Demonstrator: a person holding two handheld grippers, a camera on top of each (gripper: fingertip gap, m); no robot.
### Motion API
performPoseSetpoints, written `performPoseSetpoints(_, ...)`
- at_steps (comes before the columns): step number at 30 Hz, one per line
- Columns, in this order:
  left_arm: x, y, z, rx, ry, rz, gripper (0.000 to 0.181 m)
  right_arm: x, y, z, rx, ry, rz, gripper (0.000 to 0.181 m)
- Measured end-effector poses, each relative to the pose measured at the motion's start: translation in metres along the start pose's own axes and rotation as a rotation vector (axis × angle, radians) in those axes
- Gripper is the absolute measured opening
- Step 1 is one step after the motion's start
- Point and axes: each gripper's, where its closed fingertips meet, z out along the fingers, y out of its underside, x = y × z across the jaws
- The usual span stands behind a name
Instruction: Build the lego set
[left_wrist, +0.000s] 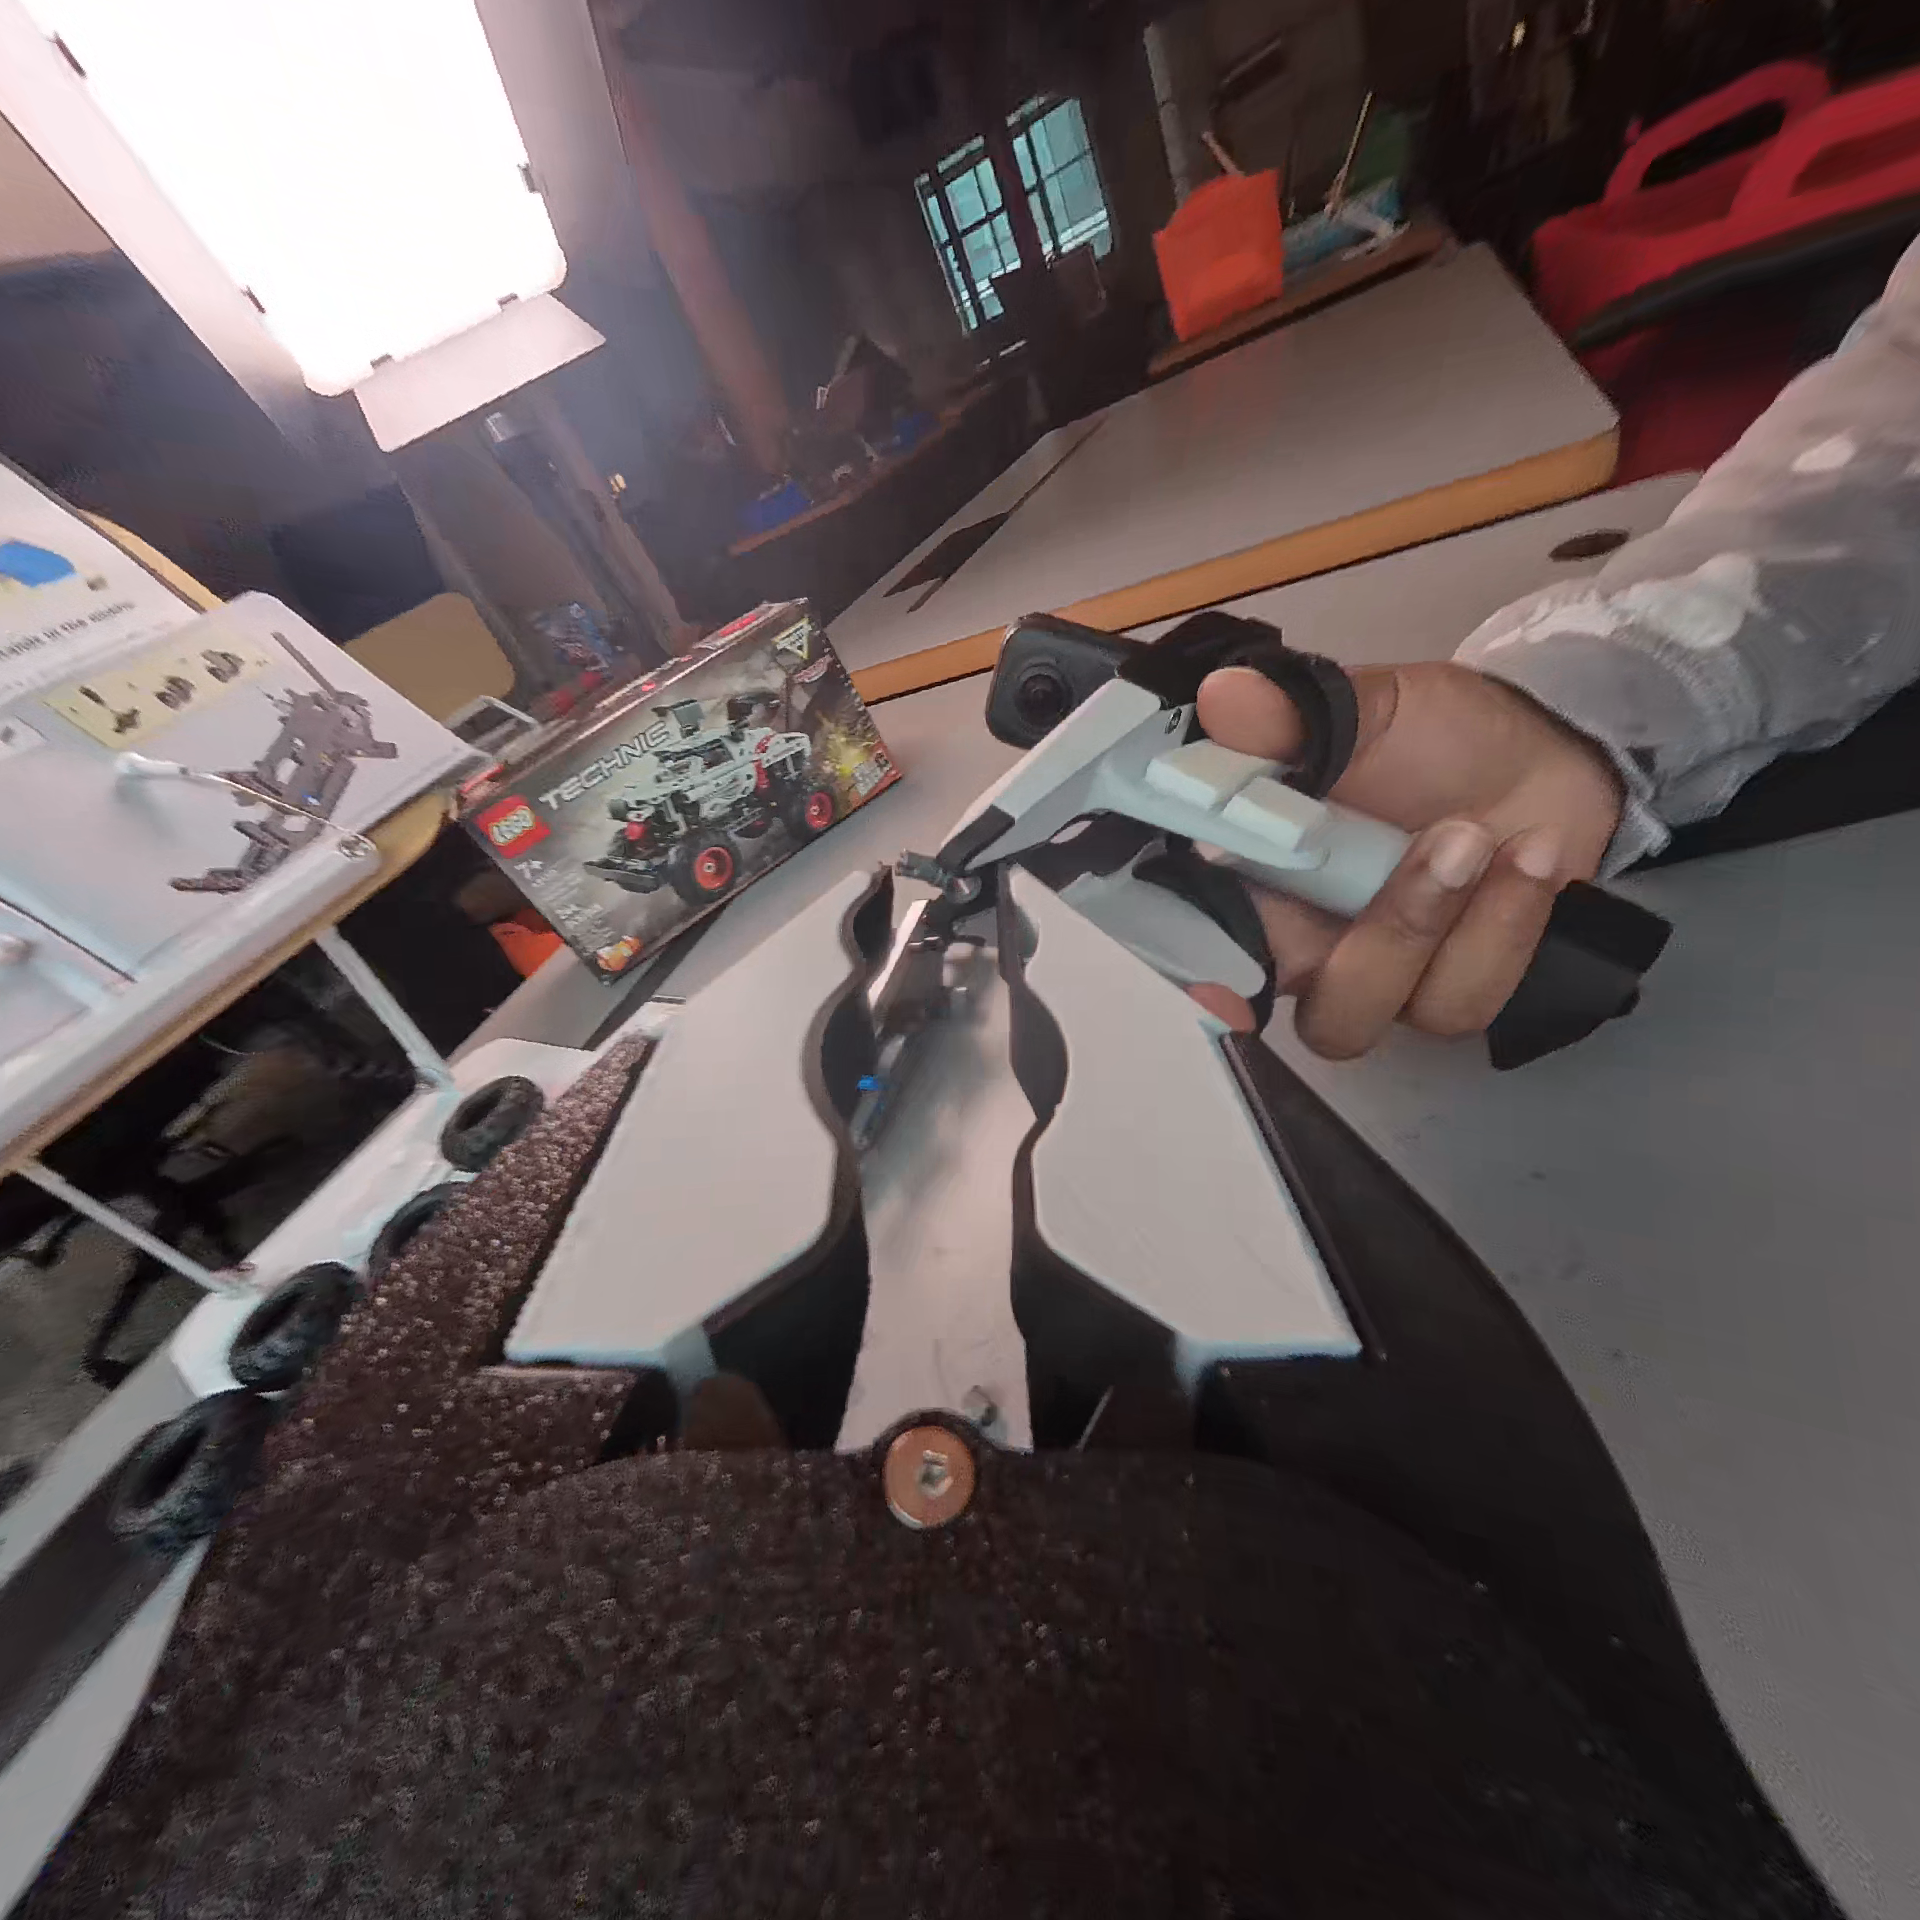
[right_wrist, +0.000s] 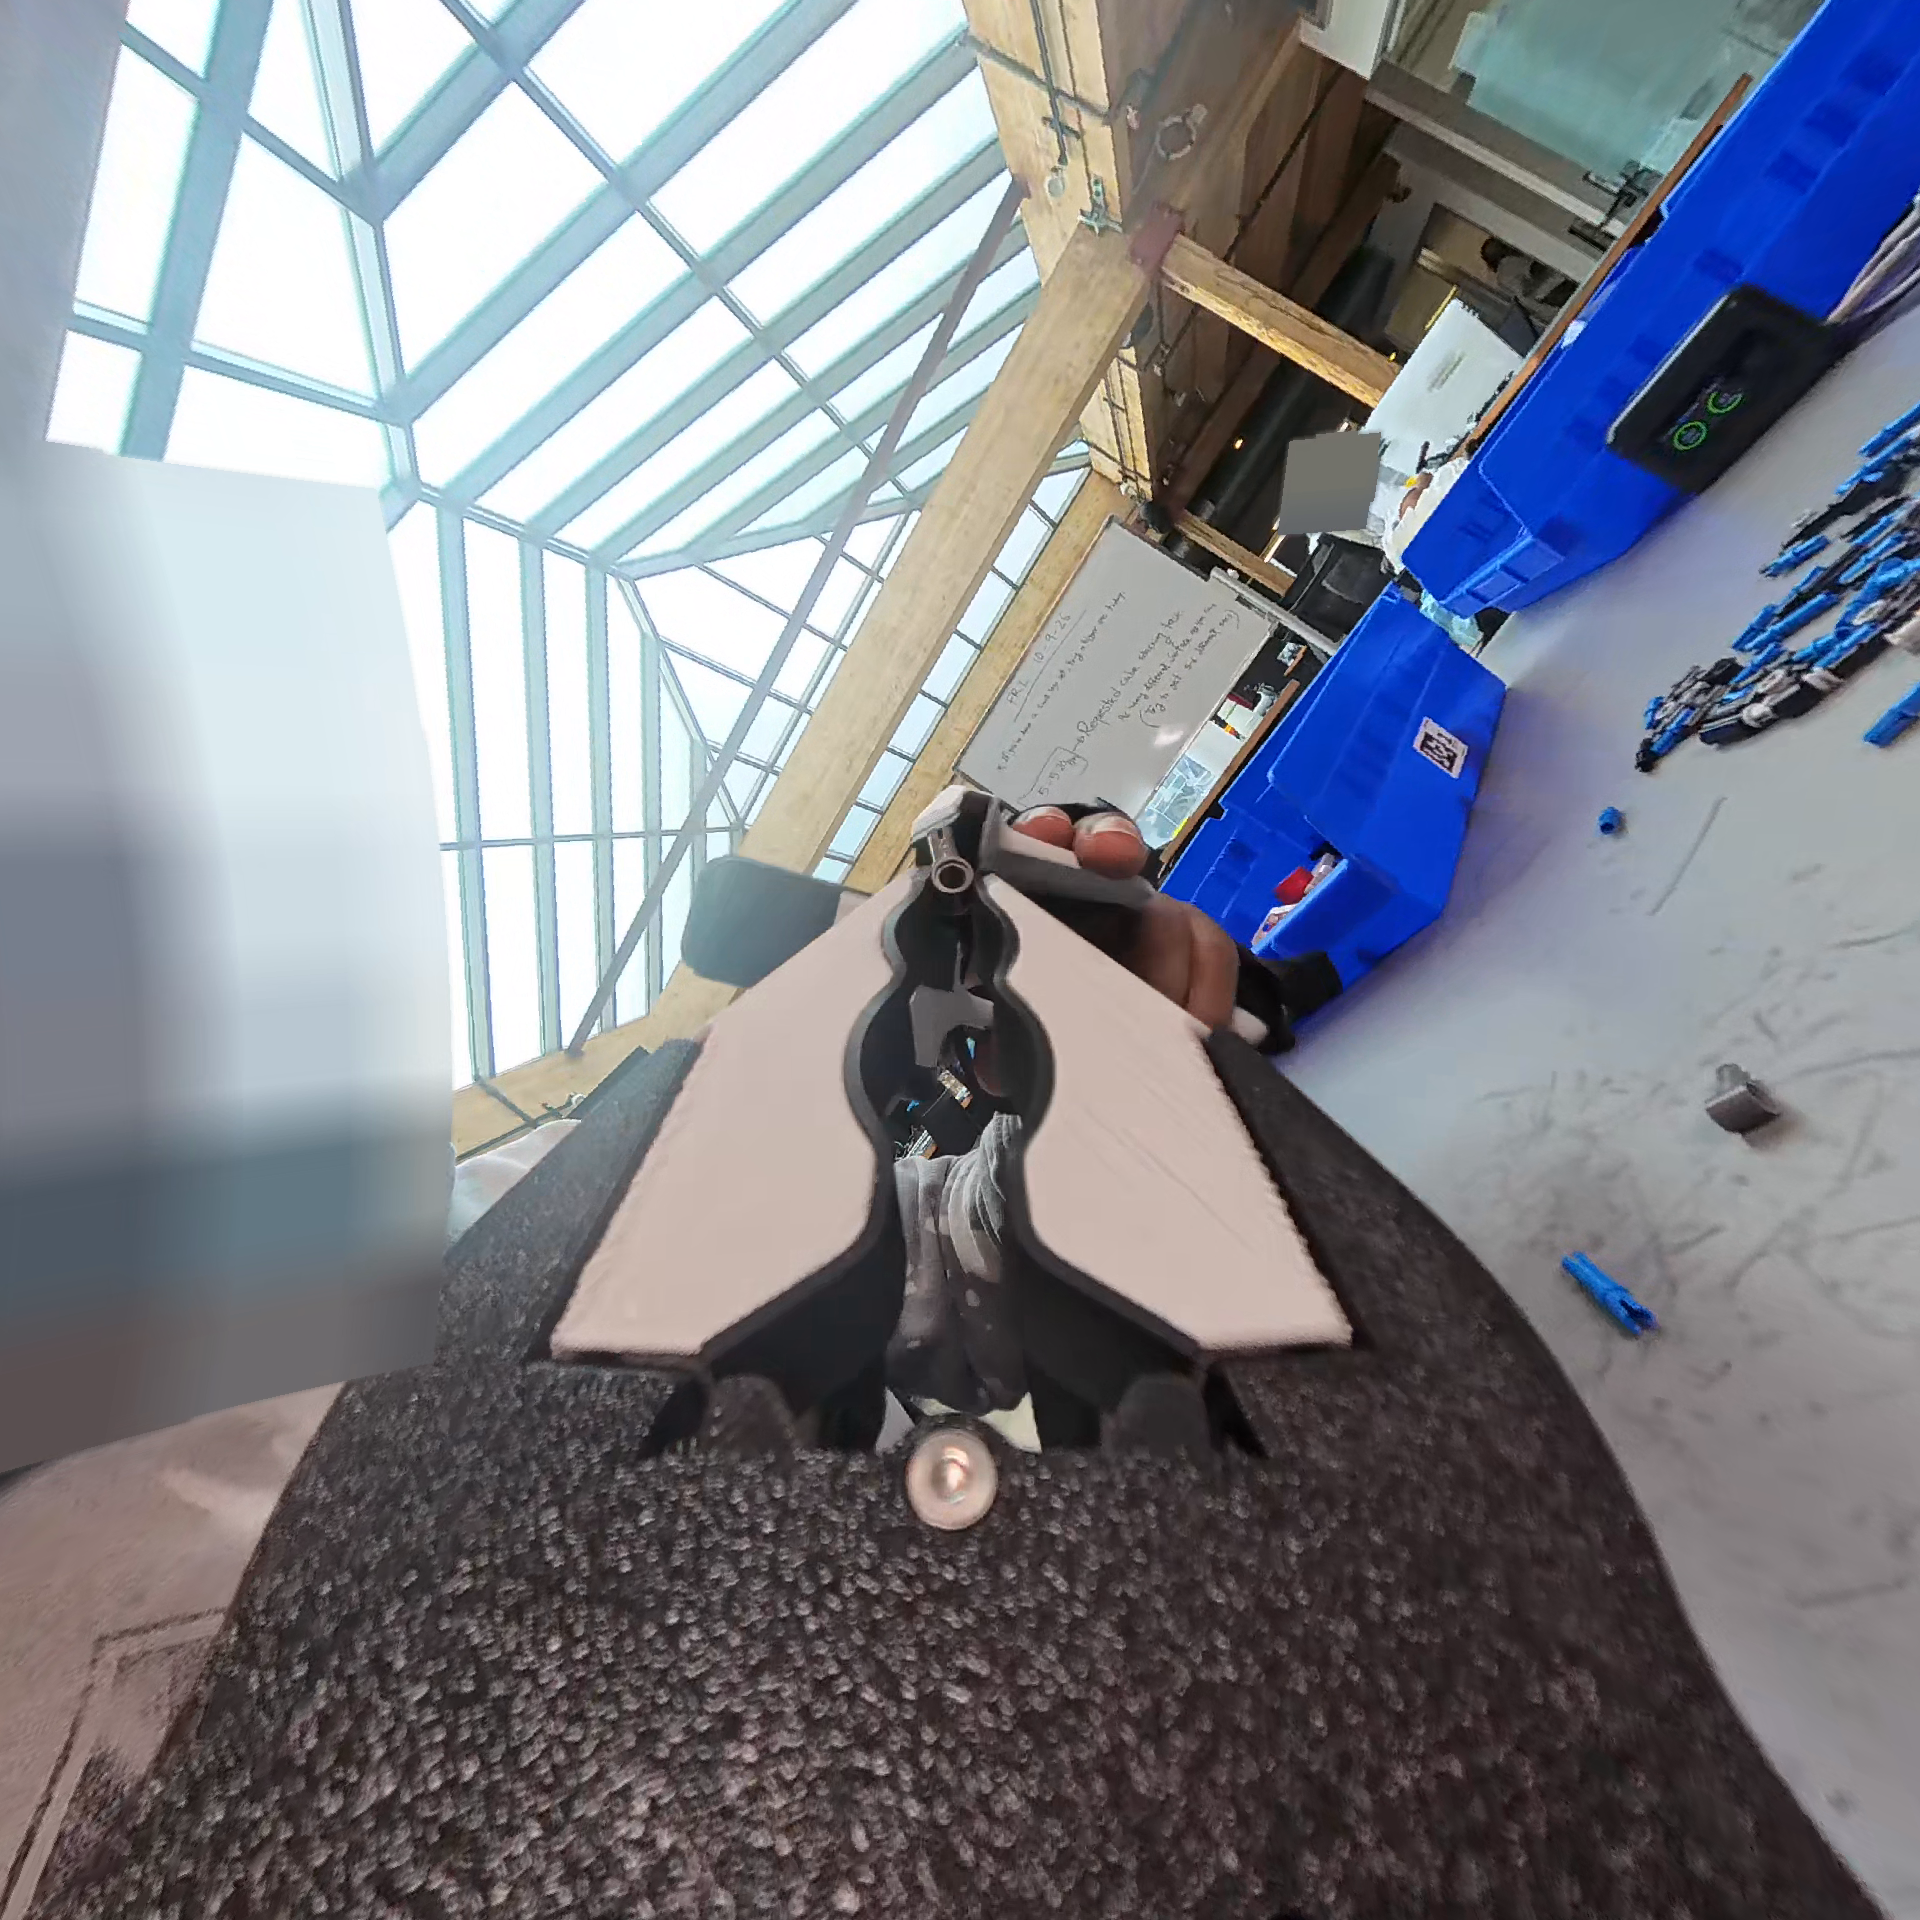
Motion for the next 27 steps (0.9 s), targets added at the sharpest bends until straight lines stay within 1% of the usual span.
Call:
performPoseSetpoints(4,0.0,0.012,0.001,-0.076,-0.06,0.227,0.02,0.013,0.003,-0.003,-0.038,0.061,0.023,0.006)
performPoseSetpoints(7,0.002,0.021,0.0,-0.126,-0.06,0.316,0.018,0.021,0.008,-0.006,-0.093,0.117,0.019,0.006)
performPoseSetpoints(9,0.005,0.026,0.0,-0.147,-0.044,0.34,0.018,0.025,0.011,-0.009,-0.137,0.15,-0.019,0.006)
performPoseSetpoints(11,0.008,0.025,0.0,-0.129,-0.007,0.299,0.018,0.023,0.014,-0.01,-0.184,0.148,-0.053,0.007)
performPoseSetpoints(14,0.015,0.019,-0.003,-0.072,0.067,0.191,0.018,0.014,0.019,-0.01,-0.252,0.112,-0.126,0.009)
performPoseSetpoints(15,0.017,0.016,-0.004,-0.056,0.093,0.153,0.018,0.008,0.021,-0.01,-0.278,0.083,-0.14,0.015)
performPoseSetpoints(17,0.021,0.012,-0.006,-0.032,0.149,0.099,0.018,0.0,0.024,-0.012,-0.325,0.043,-0.15,0.02)
performPoseSetpoints(20,0.027,0.011,-0.008,-0.029,0.189,0.078,0.018,0.001,0.025,-0.016,-0.359,0.056,-0.195,0.016)
performPoseSetpoints(22,0.031,0.013,-0.008,-0.034,0.207,0.084,0.018,0.004,0.027,-0.018,-0.381,0.08,-0.214,0.009)
performPoseSetpoints(25,0.031,0.013,-0.007,-0.034,0.205,0.08,0.018,0.006,0.026,-0.018,-0.369,0.083,-0.196,0.007)
performPoseSetpoints(27,0.027,0.013,-0.005,-0.028,0.172,0.072,0.019,0.007,0.02,-0.017,-0.328,0.081,-0.164,0.007)
